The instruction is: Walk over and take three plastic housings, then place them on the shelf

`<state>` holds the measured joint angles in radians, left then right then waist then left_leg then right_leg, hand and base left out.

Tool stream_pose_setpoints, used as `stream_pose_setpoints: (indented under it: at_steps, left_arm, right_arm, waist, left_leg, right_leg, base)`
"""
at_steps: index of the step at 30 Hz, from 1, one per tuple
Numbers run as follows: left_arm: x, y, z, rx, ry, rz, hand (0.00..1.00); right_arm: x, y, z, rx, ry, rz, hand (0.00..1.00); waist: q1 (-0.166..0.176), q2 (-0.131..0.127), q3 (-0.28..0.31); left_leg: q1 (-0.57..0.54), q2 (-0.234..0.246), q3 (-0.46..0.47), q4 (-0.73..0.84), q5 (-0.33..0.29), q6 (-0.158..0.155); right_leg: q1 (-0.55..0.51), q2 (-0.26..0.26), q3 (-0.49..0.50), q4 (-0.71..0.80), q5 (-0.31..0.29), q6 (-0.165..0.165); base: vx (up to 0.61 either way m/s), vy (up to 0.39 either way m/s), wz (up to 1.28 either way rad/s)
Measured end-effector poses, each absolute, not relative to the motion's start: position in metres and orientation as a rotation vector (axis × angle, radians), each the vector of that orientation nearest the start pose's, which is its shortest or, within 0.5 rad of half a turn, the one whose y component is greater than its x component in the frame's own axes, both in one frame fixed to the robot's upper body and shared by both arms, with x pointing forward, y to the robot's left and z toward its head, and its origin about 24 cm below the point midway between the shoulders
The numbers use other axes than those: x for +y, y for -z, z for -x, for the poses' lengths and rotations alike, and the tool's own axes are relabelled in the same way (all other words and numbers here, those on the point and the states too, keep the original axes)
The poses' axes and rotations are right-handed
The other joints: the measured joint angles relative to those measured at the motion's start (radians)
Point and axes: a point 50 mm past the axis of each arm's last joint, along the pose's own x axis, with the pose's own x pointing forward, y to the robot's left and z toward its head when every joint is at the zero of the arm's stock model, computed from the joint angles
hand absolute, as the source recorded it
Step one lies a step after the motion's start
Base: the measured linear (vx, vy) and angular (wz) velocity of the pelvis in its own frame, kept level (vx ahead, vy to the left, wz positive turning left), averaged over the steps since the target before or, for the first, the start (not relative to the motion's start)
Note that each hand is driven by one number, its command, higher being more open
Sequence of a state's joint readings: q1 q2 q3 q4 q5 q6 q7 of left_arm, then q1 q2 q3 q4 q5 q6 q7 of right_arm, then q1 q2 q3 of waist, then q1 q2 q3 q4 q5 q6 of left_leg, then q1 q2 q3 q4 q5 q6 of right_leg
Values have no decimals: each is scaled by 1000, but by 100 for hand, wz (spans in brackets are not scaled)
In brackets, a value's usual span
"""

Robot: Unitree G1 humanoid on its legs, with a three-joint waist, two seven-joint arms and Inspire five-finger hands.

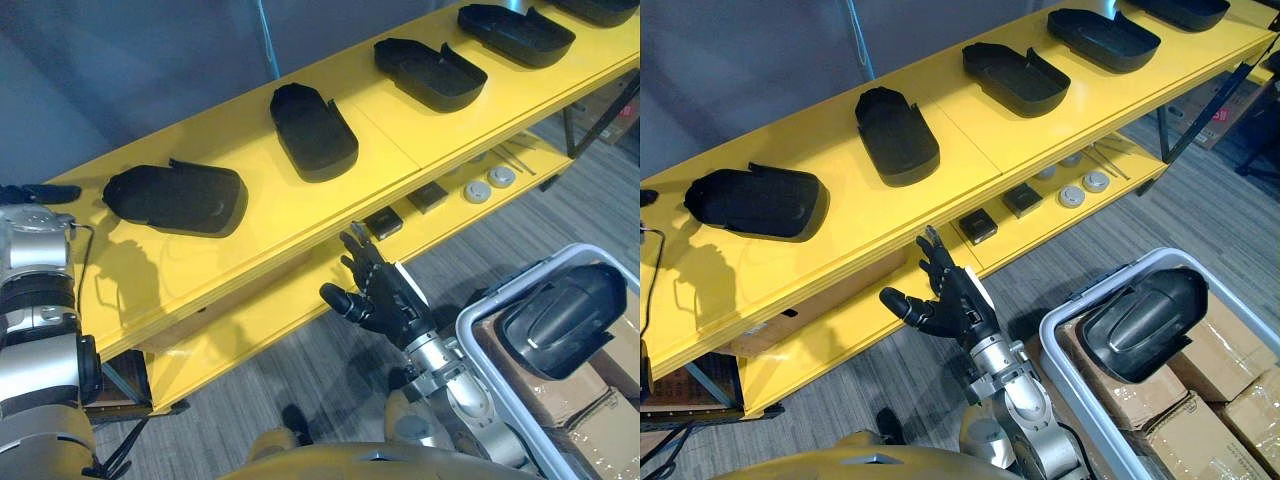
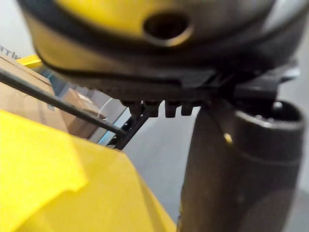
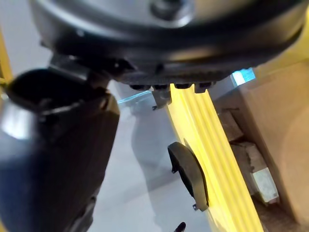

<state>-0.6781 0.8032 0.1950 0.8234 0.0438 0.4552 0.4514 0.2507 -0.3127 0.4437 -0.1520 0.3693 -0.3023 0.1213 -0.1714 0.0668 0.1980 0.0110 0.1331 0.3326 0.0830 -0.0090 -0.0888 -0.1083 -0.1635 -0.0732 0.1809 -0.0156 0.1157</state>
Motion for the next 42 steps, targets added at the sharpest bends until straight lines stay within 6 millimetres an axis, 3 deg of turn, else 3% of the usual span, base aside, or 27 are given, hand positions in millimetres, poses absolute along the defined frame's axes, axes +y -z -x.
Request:
stream_pose_setpoints:
  at_steps: [3, 7, 9, 10, 11, 12, 14, 16, 18, 24, 26, 28, 29, 31, 33, 36, 38, 42]
  left_arm:
    - [400, -148, -306, 278, -998, -418, 100]
    - [354, -155, -319, -73, -897, -288, 100]
    - [311, -166, -301, -357, -787, -218, 100]
    - [301, -167, -293, -419, -760, -194, 100]
    - [281, -170, -275, -528, -707, -139, 100]
    - [272, -169, -264, -575, -690, -127, 100]
    - [250, -158, -222, -669, -671, -102, 100]
    - [245, -147, -202, -666, -692, -116, 100]
    - [245, -132, -177, -626, -744, -165, 100]
    - [245, -112, -156, -545, -823, -290, 100]
    - [252, -95, -151, -469, -882, -295, 100]
    - [262, -73, -146, -368, -969, -314, 100]
    - [273, -44, -138, -223, -1044, -335, 100]
    - [279, -22, -132, -110, -1069, -348, 100]
    - [284, 17, -117, 103, -1076, -353, 100]
    - [281, 58, -94, 368, -968, -355, 100]
    - [273, 79, -81, 510, -867, -315, 100]
    - [255, 107, -66, 704, -697, -164, 100]
  right_arm:
    - [-107, -39, -185, -95, -487, -184, 100]
    - [-106, -62, -204, -230, -497, -165, 100]
    - [-112, -80, -219, -342, -452, -97, 100]
    - [-115, -86, -223, -370, -437, -75, 100]
    - [-120, -94, -230, -410, -402, -35, 100]
    - [-124, -98, -233, -430, -382, -14, 100]
    - [-139, -112, -241, -503, -300, 80, 100]
    - [-147, -118, -245, -533, -257, 164, 100]
    - [-154, -118, -253, -530, -234, 232, 100]
    - [-160, -105, -288, -419, -172, 339, 100]
    - [-164, -99, -299, -361, -134, 352, 100]
    - [-166, -98, -310, -324, -119, 367, 100]
    - [-170, -98, -320, -293, -97, 381, 100]
    - [-174, -98, -326, -275, -72, 395, 100]
    - [-183, -101, -339, -241, -30, 429, 100]
    - [-201, -111, -356, -194, 49, 482, 100]
    - [-214, -127, -365, -213, 101, 500, 100]
    - [-229, -160, -375, -275, 161, 515, 100]
  waist:
    - [7, -21, -12]
    - [37, -35, -20]
    - [66, -35, -20]
    - [72, -35, -20]
    - [83, -34, -21]
    - [89, -32, -23]
    - [123, -20, -34]
    - [146, -12, -46]
    - [181, -9, -72]
    - [261, -39, -84]
    - [282, -47, -87]
    - [294, -50, -87]
    - [303, -53, -86]
    - [310, -56, -84]
    - [327, -66, -78]
    - [348, -85, -62]
    - [359, -84, -47]
    - [360, -49, 2]
  left_leg:
    - [14, 1, -24, 0, 0, 0]
    - [15, -4, -65, 5, 1, 1]
    - [16, -5, -89, 8, 1, 1]
    - [15, -5, -96, 9, 1, 1]
    - [16, -5, -115, 12, 1, 1]
    - [16, -5, -126, 12, 1, 1]
    - [15, -6, -169, 13, 3, -3]
    - [15, -9, -197, 4, 10, -5]
    - [13, -11, -240, -20, 27, -9]
    - [-8, -13, -320, -70, 78, -10]
    - [-7, -19, -339, -85, 92, -7]
    - [-11, -20, -346, -91, 99, -7]
    - [-19, -21, -356, -91, 102, -9]
    - [-21, -21, -364, -97, 105, -7]
    - [-22, -20, -369, -106, 112, -6]
    - [-29, -21, -379, -105, 112, -6]
    - [-44, -22, -384, -103, 114, -5]
    - [-59, -27, -390, -104, 124, -4]
  right_leg:
    - [44, 0, -26, -27, 7, 0]
    - [81, -7, -66, -41, 8, 0]
    - [101, -8, -94, -46, 6, -2]
    - [107, -9, -102, -48, 6, -2]
    - [128, -9, -123, -60, 6, -2]
    - [137, -9, -135, -64, 5, -3]
    - [174, -7, -181, -84, 3, -6]
    - [200, -6, -213, -99, 1, -7]
    - [225, -2, -263, -114, -2, -8]
    - [242, 8, -347, -131, -12, -17]
    - [251, 7, -366, -131, -11, -16]
    - [250, 7, -375, -131, -10, -15]
    - [249, 7, -386, -131, -9, -15]
    - [249, 8, -391, -131, -8, -12]
    - [247, 10, -397, -131, -8, -12]
    - [245, 10, -407, -129, -9, -13]
    - [229, 8, -410, -118, -10, -14]
    - [186, -13, -410, -48, -41, -15]
  base:
    - [12, 1, 21]
    - [-13, 3, 26]
    - [-10, -10, 31]
    - [3, -15, 33]
    - [5, -18, 33]
    - [12, -21, 48]
    - [14, -27, 55]
    - [3, -31, 52]
    - [-10, -47, 58]
    - [-60, -42, 45]
    - [-14, -24, 27]
    - [-7, -16, 17]
    - [-8, -16, 16]
    - [2, -20, 14]
    - [13, -27, 9]
    - [10, -17, 10]
    - [-10, -3, 9]
    - [-37, 0, 4]
